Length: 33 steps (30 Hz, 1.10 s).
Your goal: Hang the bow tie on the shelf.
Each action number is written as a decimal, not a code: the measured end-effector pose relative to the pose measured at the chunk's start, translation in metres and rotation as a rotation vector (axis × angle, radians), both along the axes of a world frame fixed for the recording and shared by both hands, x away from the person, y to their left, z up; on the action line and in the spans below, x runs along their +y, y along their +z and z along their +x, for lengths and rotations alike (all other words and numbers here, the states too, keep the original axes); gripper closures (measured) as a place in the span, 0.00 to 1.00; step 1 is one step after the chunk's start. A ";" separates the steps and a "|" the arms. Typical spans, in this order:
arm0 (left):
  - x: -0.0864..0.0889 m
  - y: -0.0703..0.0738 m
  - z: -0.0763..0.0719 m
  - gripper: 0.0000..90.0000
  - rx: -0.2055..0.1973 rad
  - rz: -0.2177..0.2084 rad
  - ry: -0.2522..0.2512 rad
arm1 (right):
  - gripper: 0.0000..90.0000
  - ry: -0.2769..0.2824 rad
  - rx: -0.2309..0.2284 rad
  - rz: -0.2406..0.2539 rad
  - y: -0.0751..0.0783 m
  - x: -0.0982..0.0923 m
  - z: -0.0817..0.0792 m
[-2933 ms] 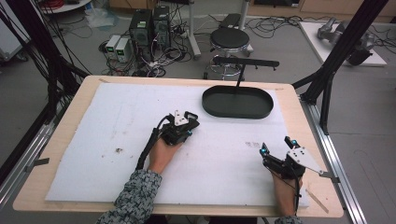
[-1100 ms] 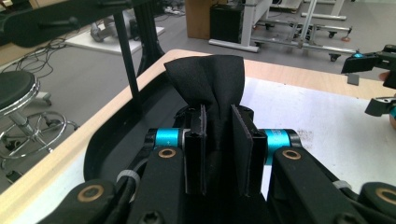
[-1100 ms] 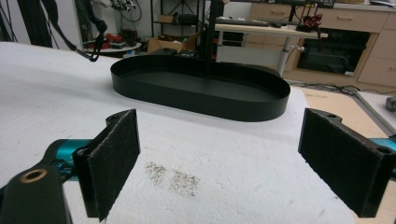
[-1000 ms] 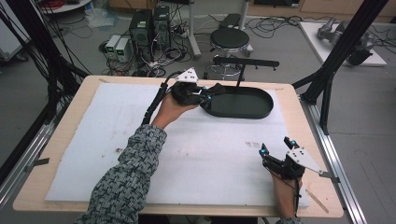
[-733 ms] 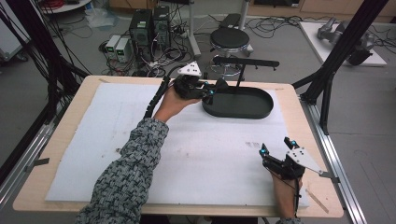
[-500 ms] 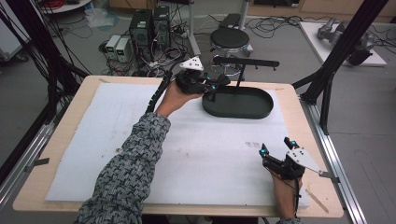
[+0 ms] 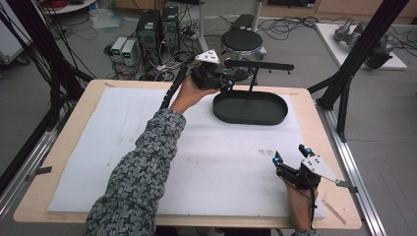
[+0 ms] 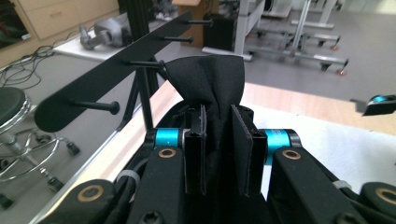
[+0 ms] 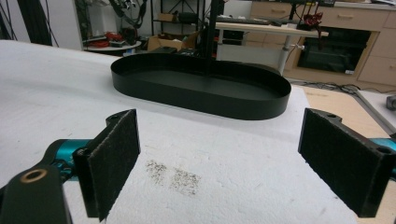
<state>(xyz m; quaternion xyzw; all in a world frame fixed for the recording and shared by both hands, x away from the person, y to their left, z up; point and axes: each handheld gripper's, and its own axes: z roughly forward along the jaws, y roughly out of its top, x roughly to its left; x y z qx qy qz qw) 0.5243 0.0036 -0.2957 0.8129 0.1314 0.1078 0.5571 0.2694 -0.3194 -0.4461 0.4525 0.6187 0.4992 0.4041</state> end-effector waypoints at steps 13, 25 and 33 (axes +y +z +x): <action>-0.018 0.008 0.014 0.84 -0.013 -0.018 0.035 | 0.13 0.005 0.002 -0.002 0.000 0.000 0.000; -0.013 0.015 0.029 0.84 -0.014 -0.032 0.138 | 0.13 0.011 0.001 -0.007 0.000 0.000 0.000; 0.000 0.012 0.034 0.84 -0.002 0.008 0.207 | 0.13 0.015 0.007 -0.002 0.000 0.001 0.000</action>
